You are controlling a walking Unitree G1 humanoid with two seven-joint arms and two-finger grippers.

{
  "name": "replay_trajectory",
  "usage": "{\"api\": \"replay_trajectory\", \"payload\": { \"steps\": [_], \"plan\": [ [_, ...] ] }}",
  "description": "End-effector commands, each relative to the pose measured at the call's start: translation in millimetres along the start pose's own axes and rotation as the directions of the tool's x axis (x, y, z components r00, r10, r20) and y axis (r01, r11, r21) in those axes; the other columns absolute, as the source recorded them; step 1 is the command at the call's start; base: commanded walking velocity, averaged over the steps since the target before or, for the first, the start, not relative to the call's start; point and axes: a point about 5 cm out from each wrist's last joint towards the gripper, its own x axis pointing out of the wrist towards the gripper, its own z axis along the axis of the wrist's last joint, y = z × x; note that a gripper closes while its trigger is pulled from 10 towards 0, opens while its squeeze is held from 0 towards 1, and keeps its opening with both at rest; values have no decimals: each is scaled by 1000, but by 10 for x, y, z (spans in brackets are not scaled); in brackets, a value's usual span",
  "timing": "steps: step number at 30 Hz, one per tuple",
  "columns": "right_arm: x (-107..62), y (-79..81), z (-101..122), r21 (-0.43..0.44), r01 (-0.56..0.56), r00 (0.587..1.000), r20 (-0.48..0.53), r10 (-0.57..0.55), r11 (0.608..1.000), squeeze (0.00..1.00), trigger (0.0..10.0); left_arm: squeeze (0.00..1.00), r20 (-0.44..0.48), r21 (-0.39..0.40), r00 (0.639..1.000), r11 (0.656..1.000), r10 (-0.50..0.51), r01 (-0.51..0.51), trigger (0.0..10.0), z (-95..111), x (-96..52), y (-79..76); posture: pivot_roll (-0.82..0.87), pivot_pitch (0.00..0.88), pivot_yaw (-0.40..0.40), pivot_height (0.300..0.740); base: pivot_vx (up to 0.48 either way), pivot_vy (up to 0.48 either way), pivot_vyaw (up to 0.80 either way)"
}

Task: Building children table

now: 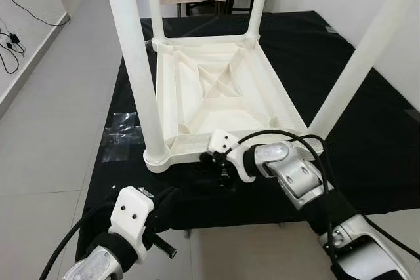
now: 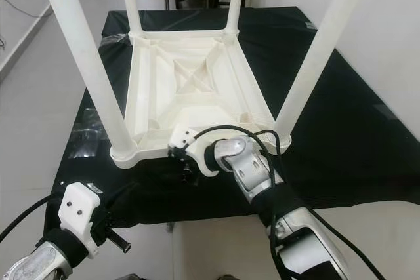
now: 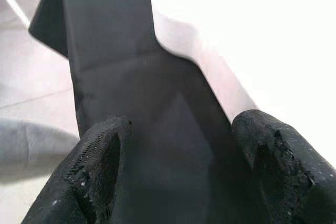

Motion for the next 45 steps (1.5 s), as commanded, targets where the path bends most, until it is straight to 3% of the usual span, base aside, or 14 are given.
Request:
{"api": "replay_trajectory", "payload": {
  "steps": [1,4,11,14,16,18,22,27,29,32,41,42,43,45],
  "plan": [
    [-28,-84,168,-37,53,996,73,-51,998,0,10000,0,-16,-1,1000,1000,-11,11,10000,-38,-4,-16,79,99,-30,740,0,0,0],
    [62,13,232,-44,4,994,113,1,999,0,10000,0,-13,1,1000,1000,-13,13,10000,-24,2,-36,82,96,-34,740,0,0,0],
    [4,168,218,-73,-133,977,157,144,988,0,10000,0,-12,3,1000,1000,-11,11,10000,-6,10,-43,83,95,-34,740,0,0,0],
    [-213,189,117,-70,-201,962,174,210,977,0,10000,0,8,-24,1000,999,26,-26,10000,54,38,4,73,95,-33,740,0,0,0],
    [-380,142,54,-39,-193,959,203,196,981,0,10000,0,43,-89,994,991,105,-100,10000,143,90,112,71,96,-32,740,0,0,0],
    [-506,83,8,8,-142,961,239,136,990,0,10000,0,66,-67,982,983,177,-173,10000,205,108,259,64,96,-29,740,0,0,0],
    [-614,93,-25,52,-136,952,284,116,989,0,10000,0,73,-52,974,976,215,-211,10000,229,84,367,58,96,-24,740,0,-204,0],
    [-734,174,-48,86,-161,933,338,123,983,0,10000,0,81,-78,968,970,236,-230,10000,247,57,433,56,99,-17,740,0,-437,0],
    [-831,311,-141,124,-199,921,362,142,972,0,10000,0,70,-85,962,963,263,-257,10000,222,54,464,50,99,-11,740,0,-480,0],
    [-866,416,-243,140,-233,927,332,176,962,0,10000,0,42,-70,948,947,316,-313,10000,171,27,505,45,97,-6,740,0,-160,0],
    [-899,418,-274,151,-231,932,316,174,961,0,10000,0,20,-31,894,894,447,-446,10000,127,-145,635,53,100,-10,740,0,0,0],
    [-895,417,-277,152,-229,934,313,173,961,0,10000,839,35,-37,881,882,472,-471,10000,141,-178,657,54,100,-13,740,0,0,0],
    [-885,420,-281,154,-230,935,310,174,961,0,10000,1000,50,-38,873,874,486,-485,10000,160,-199,677,55,102,-17,740,0,0,0],
    [-879,430,-281,157,-231,935,308,174,960,0,10000,1000,62,-29,863,865,502,-501,10000,179,-216,699,55,102,-17,740,0,0,0]
  ]
}}
